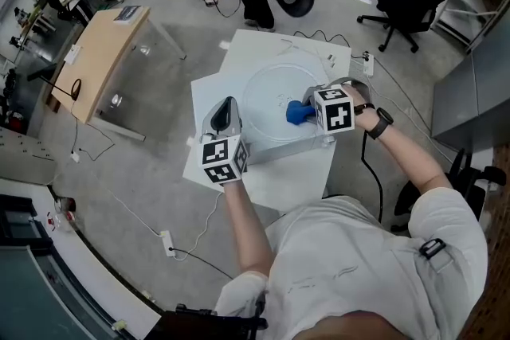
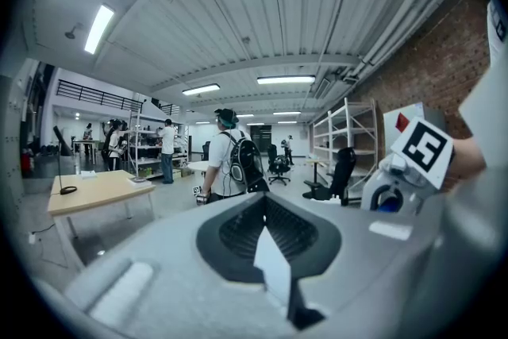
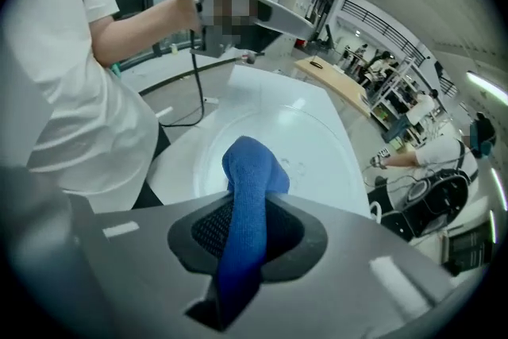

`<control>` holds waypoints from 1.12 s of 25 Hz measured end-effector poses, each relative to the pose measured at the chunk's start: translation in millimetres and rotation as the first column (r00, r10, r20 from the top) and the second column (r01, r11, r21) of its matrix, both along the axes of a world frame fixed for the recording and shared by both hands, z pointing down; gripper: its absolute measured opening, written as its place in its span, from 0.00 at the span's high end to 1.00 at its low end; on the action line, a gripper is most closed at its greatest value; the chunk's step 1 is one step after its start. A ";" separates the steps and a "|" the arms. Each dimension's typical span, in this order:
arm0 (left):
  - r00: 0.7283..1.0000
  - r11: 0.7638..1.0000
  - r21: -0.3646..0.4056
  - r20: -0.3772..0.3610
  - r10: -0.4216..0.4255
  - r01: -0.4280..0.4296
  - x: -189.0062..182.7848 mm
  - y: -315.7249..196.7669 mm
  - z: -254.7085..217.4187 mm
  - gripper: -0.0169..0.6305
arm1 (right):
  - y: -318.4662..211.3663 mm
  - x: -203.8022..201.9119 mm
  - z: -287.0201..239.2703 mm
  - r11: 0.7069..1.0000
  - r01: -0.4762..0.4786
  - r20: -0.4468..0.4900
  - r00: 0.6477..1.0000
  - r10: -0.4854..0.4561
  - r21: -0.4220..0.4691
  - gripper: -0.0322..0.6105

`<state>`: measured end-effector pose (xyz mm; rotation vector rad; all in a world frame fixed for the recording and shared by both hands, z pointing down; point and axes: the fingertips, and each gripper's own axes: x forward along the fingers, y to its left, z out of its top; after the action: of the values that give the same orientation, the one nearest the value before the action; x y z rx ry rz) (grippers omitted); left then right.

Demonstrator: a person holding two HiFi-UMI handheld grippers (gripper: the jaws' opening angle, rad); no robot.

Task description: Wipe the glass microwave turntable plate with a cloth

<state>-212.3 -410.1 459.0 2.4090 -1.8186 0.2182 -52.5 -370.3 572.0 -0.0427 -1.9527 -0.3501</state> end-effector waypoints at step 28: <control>1.000 0.999 -0.024 0.003 -0.028 0.028 -20.6 10.3 11.5 0.97 | -8.9 -35.7 8.7 0.995 -0.093 0.099 0.991 0.088 0.039 0.85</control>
<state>-233.0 -399.8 470.5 2.3665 -1.8389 0.2395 -88.3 -379.2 580.7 0.0923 -2.0346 -0.3397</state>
